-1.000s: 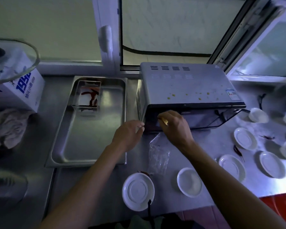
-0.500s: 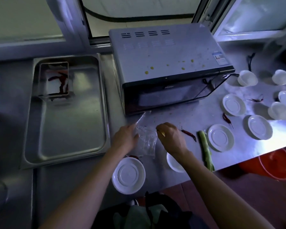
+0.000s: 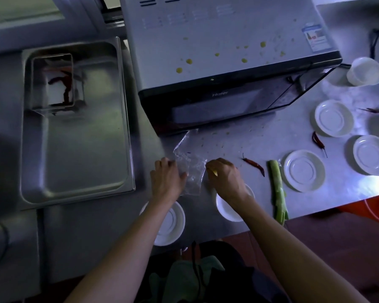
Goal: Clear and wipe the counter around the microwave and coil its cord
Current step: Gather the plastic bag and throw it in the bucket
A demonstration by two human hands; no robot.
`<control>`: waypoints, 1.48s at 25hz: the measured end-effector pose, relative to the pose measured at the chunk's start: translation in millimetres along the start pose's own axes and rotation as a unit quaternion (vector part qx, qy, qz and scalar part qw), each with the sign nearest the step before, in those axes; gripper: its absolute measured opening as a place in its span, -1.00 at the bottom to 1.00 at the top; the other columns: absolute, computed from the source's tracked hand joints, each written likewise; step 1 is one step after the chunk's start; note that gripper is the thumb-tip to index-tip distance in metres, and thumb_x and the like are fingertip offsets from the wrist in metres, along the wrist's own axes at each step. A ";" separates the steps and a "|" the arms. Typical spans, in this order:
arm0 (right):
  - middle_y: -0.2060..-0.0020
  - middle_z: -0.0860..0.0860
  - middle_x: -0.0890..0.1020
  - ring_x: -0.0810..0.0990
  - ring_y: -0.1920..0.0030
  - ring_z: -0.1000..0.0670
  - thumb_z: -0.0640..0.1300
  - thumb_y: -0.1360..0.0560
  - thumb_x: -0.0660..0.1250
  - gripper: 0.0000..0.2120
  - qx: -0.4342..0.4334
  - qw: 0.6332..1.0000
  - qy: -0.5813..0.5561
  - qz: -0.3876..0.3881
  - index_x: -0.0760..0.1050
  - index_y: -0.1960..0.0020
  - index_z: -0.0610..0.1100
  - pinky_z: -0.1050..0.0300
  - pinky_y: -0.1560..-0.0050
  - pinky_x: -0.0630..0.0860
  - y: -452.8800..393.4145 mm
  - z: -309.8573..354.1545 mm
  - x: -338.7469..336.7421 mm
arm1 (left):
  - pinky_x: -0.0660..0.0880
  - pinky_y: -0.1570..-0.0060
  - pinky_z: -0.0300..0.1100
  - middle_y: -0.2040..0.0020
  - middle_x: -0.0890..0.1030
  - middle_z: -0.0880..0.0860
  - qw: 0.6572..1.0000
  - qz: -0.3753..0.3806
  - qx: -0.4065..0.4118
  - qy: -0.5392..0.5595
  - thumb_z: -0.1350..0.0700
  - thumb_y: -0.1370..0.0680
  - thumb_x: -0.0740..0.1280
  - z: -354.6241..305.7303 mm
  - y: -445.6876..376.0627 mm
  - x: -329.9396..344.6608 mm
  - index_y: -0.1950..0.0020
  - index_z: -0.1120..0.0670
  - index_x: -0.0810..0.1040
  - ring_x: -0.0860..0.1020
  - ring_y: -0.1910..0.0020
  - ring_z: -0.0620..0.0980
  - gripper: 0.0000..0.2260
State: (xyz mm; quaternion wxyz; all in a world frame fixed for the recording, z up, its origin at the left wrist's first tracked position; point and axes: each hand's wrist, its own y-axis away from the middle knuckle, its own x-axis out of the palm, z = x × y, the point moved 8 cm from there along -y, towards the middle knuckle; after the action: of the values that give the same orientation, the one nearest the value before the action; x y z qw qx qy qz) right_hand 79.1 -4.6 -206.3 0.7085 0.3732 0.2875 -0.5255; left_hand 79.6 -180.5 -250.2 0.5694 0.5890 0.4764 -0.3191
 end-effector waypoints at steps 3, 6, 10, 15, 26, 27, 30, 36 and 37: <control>-0.05 -0.13 0.68 0.66 0.01 -0.16 -0.27 -0.59 0.30 -0.83 -0.007 1.000 -0.010 -0.007 0.65 -0.10 -0.21 -0.13 0.03 0.63 -5.2 -6.0 -2.3 | 0.44 -0.10 0.07 -0.22 0.45 0.10 1.000 -0.001 -0.014 0.025 -0.23 -0.50 0.34 -5.6 0.4 5.4 -0.27 0.05 0.50 0.39 -0.22 0.14 -0.52; 0.00 -0.13 0.69 0.66 0.08 -0.15 -0.27 -0.57 0.32 -0.86 -0.011 1.000 -0.011 -0.011 0.65 -0.05 -0.21 -0.10 0.10 0.64 -6.3 -13.3 -6.3 | 0.45 -0.08 0.07 -0.25 0.42 0.10 0.999 -0.002 -0.017 0.035 -0.25 -0.46 0.38 -14.3 2.3 10.8 -0.34 0.05 0.41 0.38 -0.22 0.13 -0.42; 0.05 -0.11 0.69 0.66 0.14 -0.12 -0.27 -0.57 0.34 -0.88 -0.018 1.000 -0.017 -0.015 0.65 -0.01 -0.19 0.01 0.16 0.63 -7.6 -19.9 -12.1 | 0.47 -0.09 0.07 -0.25 0.39 0.09 0.997 -0.002 -0.045 0.056 -0.22 -0.41 0.45 -20.6 1.9 15.2 -0.39 0.07 0.32 0.38 -0.22 0.13 -0.32; 0.03 -0.12 0.68 0.63 0.11 -0.17 -0.25 -0.56 0.32 -0.87 0.000 1.000 -0.015 0.001 0.64 -0.03 -0.20 -0.08 0.13 0.60 -7.3 -34.4 -16.6 | 0.44 -0.09 0.05 -0.18 0.46 0.03 0.992 -0.029 -0.037 0.118 -0.05 -0.35 0.52 -29.5 0.3 12.4 -0.24 0.01 0.40 0.42 -0.19 0.11 -0.47; 0.00 -0.11 0.68 0.64 0.09 -0.16 -0.26 -0.55 0.33 -0.83 -0.011 0.999 -0.027 -0.042 0.65 -0.09 -0.18 -0.02 0.18 0.59 3.2 -44.6 -44.0 | 0.54 0.02 0.02 0.11 0.67 -0.05 0.974 -0.077 0.001 0.211 0.08 -0.53 0.40 -46.8 -1.3 -4.8 0.04 0.01 0.57 0.60 0.10 0.03 -0.95; 0.00 -0.10 0.68 0.64 0.09 -0.15 -0.26 -0.55 0.34 -0.83 -0.009 0.998 -0.026 -0.057 0.65 -0.09 -0.18 0.02 0.20 0.58 5.7 -44.6 -48.5 | 0.55 0.07 -0.01 0.14 0.67 -0.05 0.971 -0.079 0.007 0.228 0.07 -0.53 0.40 -48.8 -0.5 -8.8 0.06 0.01 0.58 0.60 0.14 0.03 -0.96; -0.02 -0.08 0.68 0.63 0.07 -0.13 -0.25 -0.56 0.33 -0.83 0.002 0.997 -0.017 -0.078 0.65 -0.10 -0.16 0.05 0.19 0.55 14.7 -43.7 -59.9 | 0.54 0.18 -0.10 0.22 0.66 -0.09 0.958 -0.086 0.029 0.273 0.08 -0.52 0.39 -56.6 5.7 -24.9 0.12 0.01 0.60 0.60 0.22 -0.02 -0.97; -0.03 -0.10 0.68 0.64 0.05 -0.15 -0.23 -0.58 0.32 -0.84 -0.005 0.989 0.010 -0.145 0.64 -0.10 -0.18 -0.12 0.08 0.60 45.9 -27.9 -95.7 | 0.55 0.21 -0.10 0.22 0.67 -0.09 0.949 -0.105 0.101 0.279 0.10 -0.51 0.38 -71.1 20.4 -69.3 0.09 -0.01 0.61 0.61 0.24 -0.03 -0.97; -0.03 -0.10 0.68 0.64 0.05 -0.15 -0.22 -0.57 0.33 -0.84 -0.005 0.988 0.017 -0.157 0.64 -0.10 -0.17 -0.12 0.08 0.60 51.6 -25.6 -101.5 | 0.55 0.19 -0.09 0.20 0.67 -0.08 0.949 -0.115 0.118 0.268 0.09 -0.51 0.38 -74.2 23.1 -77.6 0.08 -0.01 0.61 0.61 0.21 -0.01 -0.97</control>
State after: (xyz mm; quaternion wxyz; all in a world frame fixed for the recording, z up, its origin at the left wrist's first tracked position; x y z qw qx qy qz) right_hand 99.6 79.2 -127.7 0.6144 0.3289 0.3568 -0.6221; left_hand 62.0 -121.1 -159.5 0.3066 0.6570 0.6347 -0.2674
